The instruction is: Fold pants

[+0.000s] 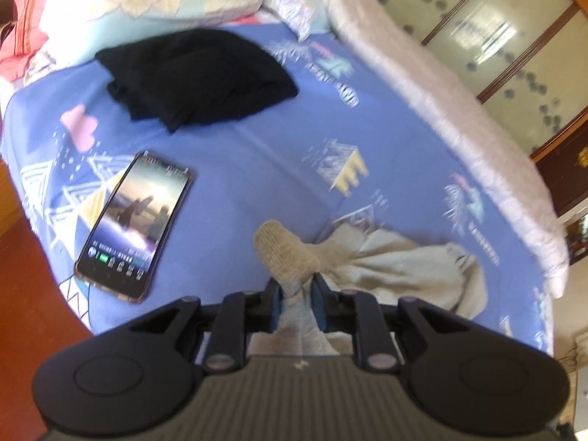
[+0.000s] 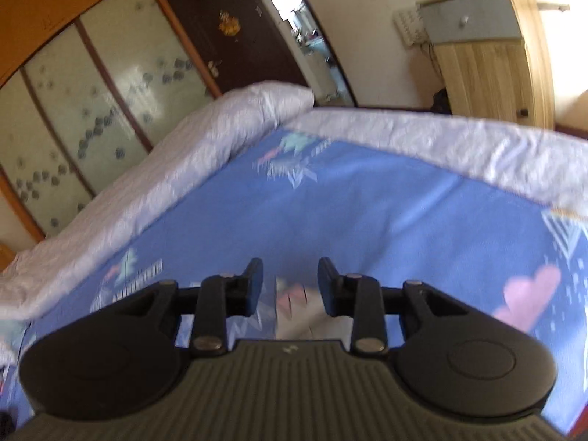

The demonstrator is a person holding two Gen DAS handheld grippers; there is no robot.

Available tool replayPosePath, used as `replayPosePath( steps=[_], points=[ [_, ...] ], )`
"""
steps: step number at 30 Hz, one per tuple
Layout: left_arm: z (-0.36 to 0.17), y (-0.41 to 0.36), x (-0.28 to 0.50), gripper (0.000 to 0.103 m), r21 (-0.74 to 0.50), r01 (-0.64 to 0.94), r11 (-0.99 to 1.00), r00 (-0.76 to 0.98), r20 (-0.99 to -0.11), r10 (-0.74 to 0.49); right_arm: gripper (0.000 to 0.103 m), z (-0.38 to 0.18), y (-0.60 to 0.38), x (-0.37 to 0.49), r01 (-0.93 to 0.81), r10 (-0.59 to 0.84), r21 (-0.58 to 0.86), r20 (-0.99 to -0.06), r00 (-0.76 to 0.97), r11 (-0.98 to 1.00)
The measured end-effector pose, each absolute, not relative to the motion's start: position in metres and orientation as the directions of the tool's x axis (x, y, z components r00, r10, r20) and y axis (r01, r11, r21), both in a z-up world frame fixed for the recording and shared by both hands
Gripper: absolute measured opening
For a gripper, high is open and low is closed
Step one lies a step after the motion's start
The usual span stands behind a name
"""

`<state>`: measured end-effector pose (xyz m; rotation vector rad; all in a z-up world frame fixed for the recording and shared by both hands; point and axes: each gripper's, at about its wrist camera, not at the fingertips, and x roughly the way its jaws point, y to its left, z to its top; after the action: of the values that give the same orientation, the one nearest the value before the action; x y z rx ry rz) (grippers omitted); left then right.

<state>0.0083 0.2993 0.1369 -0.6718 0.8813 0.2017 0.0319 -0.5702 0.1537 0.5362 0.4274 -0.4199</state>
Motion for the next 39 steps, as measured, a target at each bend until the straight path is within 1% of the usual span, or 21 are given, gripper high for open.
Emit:
replayPosePath(
  steps=[4,7,9,11,13,14,15,16,17,18,20,21,23,26,27,30,32,35,36,37,39],
  points=[
    [0.127,0.304,0.011,0.016,-0.451,-0.438,0.778,0.619,-0.778,-0.103,0.036,0.116,-0.571,-0.010,0.505,-0.197,0.414,-0.592,0.781,0.757],
    [0.125,0.304,0.014,0.015,-0.455,-0.433,0.778,0.621,-0.776,-0.108,0.036,0.098,-0.574,-0.028,0.541,-0.165,0.459,-0.636,0.754,0.705],
    [0.131,0.300,0.012,0.015,-0.461,-0.420,0.782,0.632,-0.767,-0.113,0.036,0.094,-0.573,-0.021,0.555,-0.142,0.484,-0.653,0.744,0.676],
    [0.139,0.297,0.009,0.014,-0.471,-0.404,0.784,0.650,-0.751,-0.116,0.036,0.095,-0.566,-0.007,0.540,-0.129,0.499,-0.643,0.755,0.678],
    [0.148,0.292,0.005,0.013,-0.476,-0.398,0.784,0.663,-0.740,-0.112,0.036,0.097,-0.561,0.012,0.541,-0.139,0.481,-0.645,0.751,0.690],
    [0.152,0.291,0.004,0.013,-0.481,-0.395,0.783,0.669,-0.735,-0.114,0.034,0.097,-0.563,0.021,0.548,-0.150,0.468,-0.650,0.745,0.693],
    [0.156,0.290,0.004,0.013,-0.487,-0.392,0.781,0.673,-0.730,-0.118,0.028,0.094,-0.564,0.031,0.548,-0.148,0.458,-0.658,0.739,0.700],
    [0.161,0.291,0.007,0.012,-0.495,-0.386,0.778,0.676,-0.726,-0.126,0.008,0.092,-0.567,0.040,0.539,-0.130,0.446,-0.672,0.729,0.715],
    [0.166,0.290,0.010,0.012,-0.501,-0.381,0.777,0.680,-0.721,-0.131,0.007,0.093,-0.569,0.049,0.554,-0.137,0.424,-0.693,0.707,0.716],
    [0.174,0.290,0.014,0.012,-0.504,-0.377,0.777,0.688,-0.714,-0.130,0.007,0.097,-0.576,0.052,0.569,-0.149,0.429,-0.693,0.706,0.701],
    [0.193,0.288,0.023,0.012,-0.515,-0.357,0.780,0.714,-0.688,-0.128,0.007,0.122,-0.591,0.049,0.575,-0.193,0.498,-0.624,0.758,0.650],
    [0.204,0.287,0.028,0.011,-0.537,-0.330,0.777,0.734,-0.663,-0.147,0.007,0.136,-0.598,0.045,0.584,-0.241,0.513,-0.585,0.774,0.629],
    [0.222,0.280,0.036,0.011,-0.576,-0.274,0.770,0.771,-0.611,-0.183,0.007,0.169,-0.613,0.032,0.592,-0.342,0.537,-0.497,0.798,0.601],
    [0.244,0.262,0.060,0.011,-0.577,-0.209,0.790,0.789,-0.576,-0.212,0.007,0.208,-0.632,0.014,0.596,-0.444,0.543,-0.397,0.803,0.592],
    [0.250,0.253,0.073,0.011,-0.567,-0.193,0.801,0.785,-0.578,-0.221,0.007,0.218,-0.635,0.015,0.598,-0.459,0.527,-0.382,0.802,0.604],
    [0.273,0.219,0.131,0.011,-0.513,-0.151,0.845,0.762,-0.605,-0.231,0.007,0.242,-0.643,0.036,0.638,-0.493,0.411,-0.409,0.767,0.651],
    [0.287,0.198,0.174,0.011,-0.497,-0.137,0.857,0.739,-0.628,-0.245,0.007,0.257,-0.645,0.051,0.646,-0.508,0.372,-0.407,0.759,0.667],
    [0.325,0.166,0.236,0.011,-0.427,-0.165,0.889,0.736,-0.654,-0.177,0.007,0.276,-0.645,0.068,0.654,-0.527,0.360,-0.393,0.753,0.666],
    [0.345,0.158,0.251,0.011,-0.418,-0.183,0.890,0.751,-0.643,-0.148,0.007,0.281,-0.646,0.070,0.656,-0.532,0.370,-0.389,0.752,0.657],
    [0.368,0.153,0.258,0.011,-0.427,-0.187,0.885,0.777,-0.615,-0.133,0.007,0.286,-0.648,0.069,0.654,-0.531,0.391,-0.383,0.755,0.648],
    [0.410,0.147,0.253,0.011,-0.473,-0.129,0.871,0.840,-0.519,-0.157,0.007,0.298,-0.653,0.065,0.632,-0.521,0.446,-0.357,0.775,0.634]
  ],
)
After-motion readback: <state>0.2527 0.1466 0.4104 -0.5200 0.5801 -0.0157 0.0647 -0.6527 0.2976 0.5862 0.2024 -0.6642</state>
